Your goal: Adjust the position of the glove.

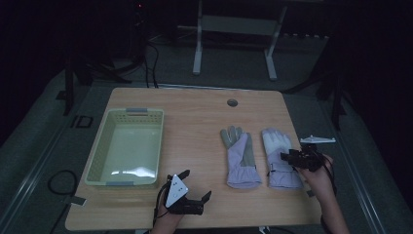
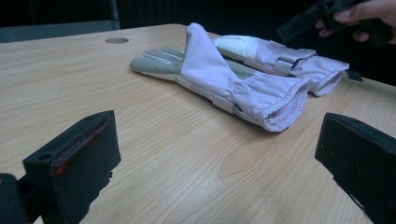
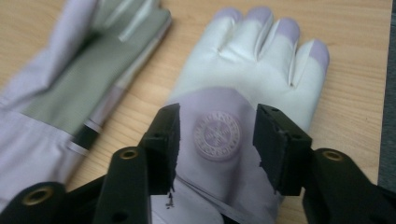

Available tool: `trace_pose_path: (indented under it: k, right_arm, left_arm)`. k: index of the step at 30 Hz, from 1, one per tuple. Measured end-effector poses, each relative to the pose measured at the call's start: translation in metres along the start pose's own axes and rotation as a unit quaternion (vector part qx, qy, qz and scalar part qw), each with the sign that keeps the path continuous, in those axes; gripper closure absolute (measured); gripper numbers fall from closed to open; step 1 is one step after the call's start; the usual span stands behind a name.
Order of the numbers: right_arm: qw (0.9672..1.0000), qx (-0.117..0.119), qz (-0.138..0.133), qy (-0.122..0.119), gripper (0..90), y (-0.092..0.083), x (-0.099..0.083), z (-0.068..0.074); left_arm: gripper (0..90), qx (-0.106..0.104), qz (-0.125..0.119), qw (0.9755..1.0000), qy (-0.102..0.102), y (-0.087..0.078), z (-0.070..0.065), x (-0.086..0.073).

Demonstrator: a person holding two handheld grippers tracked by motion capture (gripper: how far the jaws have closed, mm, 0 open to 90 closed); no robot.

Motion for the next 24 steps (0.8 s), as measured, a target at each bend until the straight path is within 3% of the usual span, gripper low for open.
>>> trace_pose_path:
  k: [2,4,6,11,17,18,21,24]
  right_arm:
    - [1.0000,-0.004,0.002,-0.002,50.5,0.005,-0.003,-0.001]
    - [0.9995,-0.029,0.006,-0.011,49.3,0.013,-0.009,-0.004]
    - [0.9991,-0.035,0.016,-0.018,44.6,0.023,-0.017,-0.005]
    - [0.9997,-0.018,-0.006,-0.017,34.2,0.030,-0.024,-0.004]
    - [0.9991,-0.015,-0.015,-0.036,34.5,0.030,-0.027,-0.003]
    - [0.9996,-0.010,-0.017,-0.017,41.7,0.030,-0.027,-0.005]
    - [0.9998,-0.002,-0.012,-0.017,59.3,0.029,-0.027,-0.001]
    - [1.0000,0.000,0.000,-0.002,64.5,0.028,-0.026,-0.001]
  left_arm:
    - [0.1,0.000,0.001,1.0000,0.001,0.000,0.000,0.000]
    - [0.0,0.000,0.001,1.0000,0.001,0.000,0.000,0.000]
    - [0.1,-0.001,0.000,1.0000,0.001,0.000,0.000,0.000]
    - [0.1,-0.002,0.000,1.0000,0.001,0.000,0.000,0.000]
    - [0.1,-0.002,0.000,1.0000,0.002,0.000,0.000,0.000]
    - [0.1,-0.002,0.000,1.0000,0.001,0.000,0.000,0.000]
    - [0.1,-0.002,0.000,1.0000,0.001,0.000,0.000,0.000]
    - [0.1,-0.001,0.000,1.0000,0.002,0.000,0.000,0.000]
Point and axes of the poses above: each handheld gripper's, and its own axes: y roughly forward along the jaws, x roughly out of its top, z roughly to its left, the point moved 7 cm from there along y, roughly forward along the jaws, and after that the axes turned 1 degree about z, right-handed, at the moved point
